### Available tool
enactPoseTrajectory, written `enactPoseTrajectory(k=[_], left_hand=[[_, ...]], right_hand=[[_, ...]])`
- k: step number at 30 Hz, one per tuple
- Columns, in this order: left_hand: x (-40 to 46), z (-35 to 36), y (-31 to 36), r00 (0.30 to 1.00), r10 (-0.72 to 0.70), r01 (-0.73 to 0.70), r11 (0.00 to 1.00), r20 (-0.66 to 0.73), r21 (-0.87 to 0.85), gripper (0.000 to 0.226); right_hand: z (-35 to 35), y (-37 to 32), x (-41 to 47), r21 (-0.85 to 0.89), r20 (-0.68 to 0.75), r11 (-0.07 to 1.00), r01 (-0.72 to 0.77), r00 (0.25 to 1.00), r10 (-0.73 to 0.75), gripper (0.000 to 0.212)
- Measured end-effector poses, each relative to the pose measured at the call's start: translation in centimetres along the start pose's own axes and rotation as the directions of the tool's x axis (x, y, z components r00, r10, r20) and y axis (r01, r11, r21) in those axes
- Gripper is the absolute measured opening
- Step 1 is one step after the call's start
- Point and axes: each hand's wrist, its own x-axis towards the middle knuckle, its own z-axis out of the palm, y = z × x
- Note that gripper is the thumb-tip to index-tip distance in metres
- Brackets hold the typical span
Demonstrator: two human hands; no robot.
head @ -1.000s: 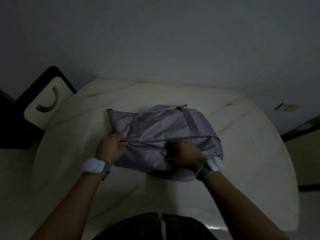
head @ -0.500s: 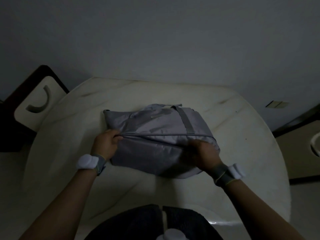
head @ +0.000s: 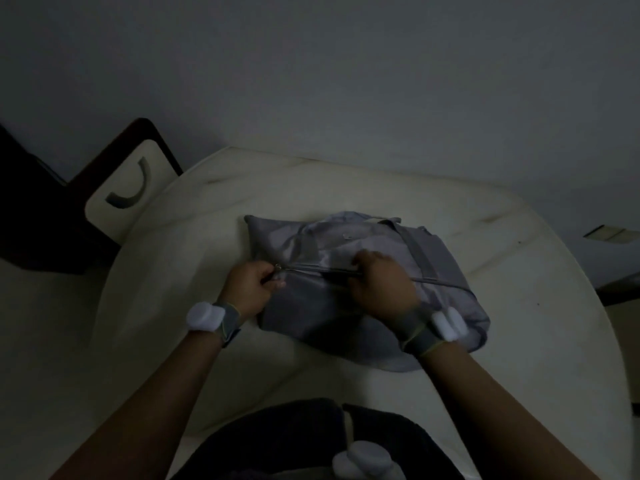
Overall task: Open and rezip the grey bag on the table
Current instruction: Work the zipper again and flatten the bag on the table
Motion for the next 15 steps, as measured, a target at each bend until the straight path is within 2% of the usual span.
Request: enactPoseTrajectory(k=[2,5,9,11,15], left_hand=[[0.0,0.0,0.1,0.999,0.032,-0.032,0.999,-0.006,0.020,0.028],[-0.1,-0.2,0.6,0.992,0.124,-0.123,0.991,-0.012,0.055,0.008],[-0.3,-0.3,0.1,0.987,0.154,-0.150,0.985,-0.048,0.087,0.013],[-0.2,-0.2,0.0,0.984,0.172,-0.168,0.983,-0.044,0.080,0.013],[-0.4,-0.4,0.4,0.978,0.197,-0.192,0.978,-0.062,0.080,0.019]], right_hand=[[1.1,-3.9,1.9,0.105,0.049,0.983,0.150,0.987,-0.155,0.040],[2.9,-7.6,4.1,-0.004,0.088,0.932,0.361,0.929,-0.360,0.041],[3.5,-9.4,5.7,-0.252,0.206,0.884,0.395,0.914,-0.349,0.036],[3.3,-9.9,6.0,-0.279,0.231,0.881,0.383,0.917,-0.325,0.037],[3.4,-10.8,6.3,-0.221,0.175,0.908,0.357,0.930,-0.323,0.033]])
